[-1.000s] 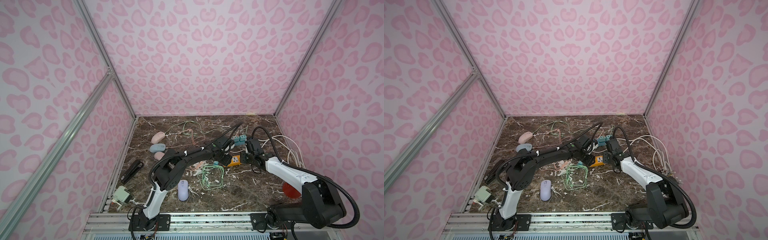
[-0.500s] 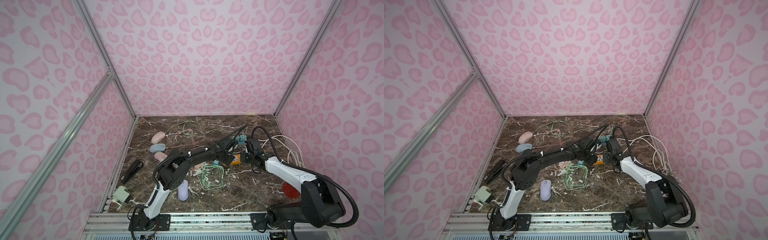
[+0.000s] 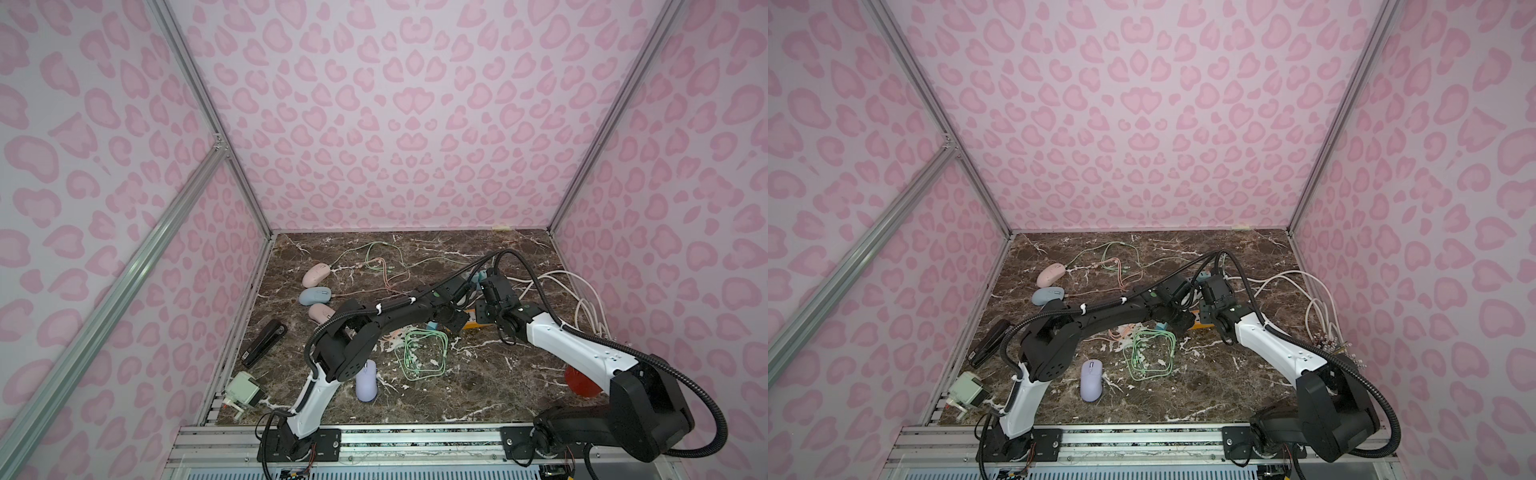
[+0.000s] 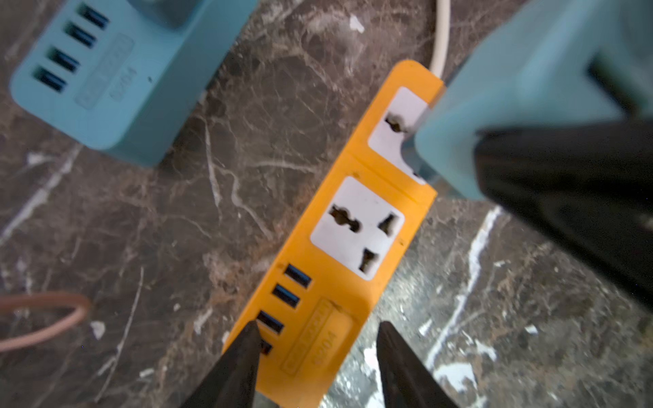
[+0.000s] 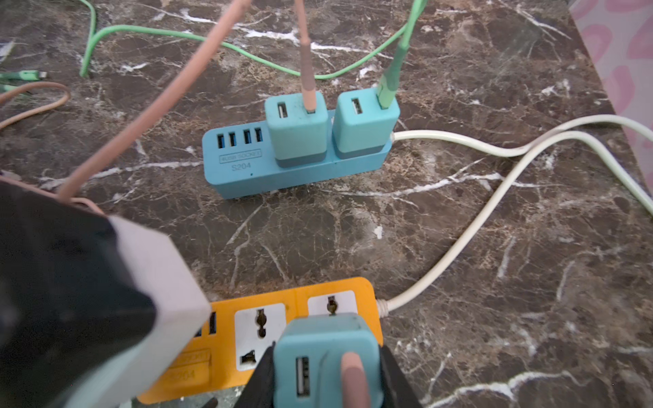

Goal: Unplug the wireless mouse
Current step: Remove the plug from the socket.

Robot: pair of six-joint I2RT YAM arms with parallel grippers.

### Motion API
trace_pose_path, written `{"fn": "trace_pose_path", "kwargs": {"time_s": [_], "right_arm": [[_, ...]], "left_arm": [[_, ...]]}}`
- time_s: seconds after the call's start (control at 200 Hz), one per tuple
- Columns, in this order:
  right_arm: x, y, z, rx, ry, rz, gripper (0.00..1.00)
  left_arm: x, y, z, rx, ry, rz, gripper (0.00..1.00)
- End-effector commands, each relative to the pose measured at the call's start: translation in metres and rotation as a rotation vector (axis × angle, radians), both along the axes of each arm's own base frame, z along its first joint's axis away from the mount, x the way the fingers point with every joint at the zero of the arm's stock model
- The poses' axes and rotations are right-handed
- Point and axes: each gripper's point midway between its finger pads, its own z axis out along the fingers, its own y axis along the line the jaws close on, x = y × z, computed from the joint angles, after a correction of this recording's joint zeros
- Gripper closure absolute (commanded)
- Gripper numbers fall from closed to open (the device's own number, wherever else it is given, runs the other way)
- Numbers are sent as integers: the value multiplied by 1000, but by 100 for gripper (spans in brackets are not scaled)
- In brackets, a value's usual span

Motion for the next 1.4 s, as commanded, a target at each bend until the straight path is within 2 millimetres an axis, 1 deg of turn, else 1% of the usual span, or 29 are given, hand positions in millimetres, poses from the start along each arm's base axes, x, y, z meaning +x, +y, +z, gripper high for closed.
{"fn": "trace_pose_path", "kwargs": {"time_s": [0.0, 0.02, 0.025, 0.04, 0.065, 0.105, 0.12, 0.165, 0.21, 0.26, 0.315, 0.425, 0.485, 0.63, 0.755, 0.925, 1.1, 1.285, 1.4], "right_arm": [[-4, 11, 10, 73, 3, 39, 83], [-6, 13, 13, 86, 2, 54, 83], [-6, 15, 13, 92, 4, 59, 83], [-8, 18, 15, 105, 7, 76, 83], [-11, 23, 19, 128, 9, 103, 83], [-16, 30, 23, 158, 17, 146, 83], [-17, 33, 25, 171, 22, 163, 83], [-24, 42, 29, 208, 36, 207, 83], [-30, 48, 33, 246, 47, 238, 83], [-37, 57, 38, 294, 58, 277, 83], [-46, 68, 43, 350, 76, 332, 83], [-63, 86, 52, 438, 117, 429, 82], [-70, 89, 58, 453, 117, 456, 82], [-80, 88, 72, 472, 98, 471, 82], [-89, 90, 82, 514, 80, 487, 80], [-98, 96, 84, 559, 109, 520, 80], [-106, 103, 86, 611, 130, 557, 80], [-114, 115, 90, 695, 163, 602, 80], [-114, 117, 93, 716, 157, 601, 80]], "left_arm": [[-32, -11, 40, -190, 70, -88, 43], [-38, -16, 52, -254, 67, -117, 43], [-42, -14, 50, -258, 77, -123, 43], [-47, -14, 55, -297, 82, -143, 43], [-56, -17, 69, -372, 77, -181, 43], [-69, -18, 88, -469, 71, -233, 43], [-75, -16, 92, -496, 74, -252, 43], [-86, -15, 113, -595, 52, -297, 43], [-97, -10, 126, -655, 44, -330, 43], [-105, -4, 133, -686, 38, -352, 43], [-109, 2, 133, -680, 33, -348, 43], [-109, 13, 117, -604, 36, -323, 44], [-108, 19, 111, -578, 36, -303, 44], [-108, 30, 108, -553, 16, -288, 44], [-104, 36, 113, -534, -23, -278, 44], [-98, 39, 124, -544, -59, -275, 45], [-89, 39, 130, -555, -104, -241, 50], [-88, 36, 133, -564, -112, -255, 53], [-89, 35, 135, -572, -113, -262, 60]]}}
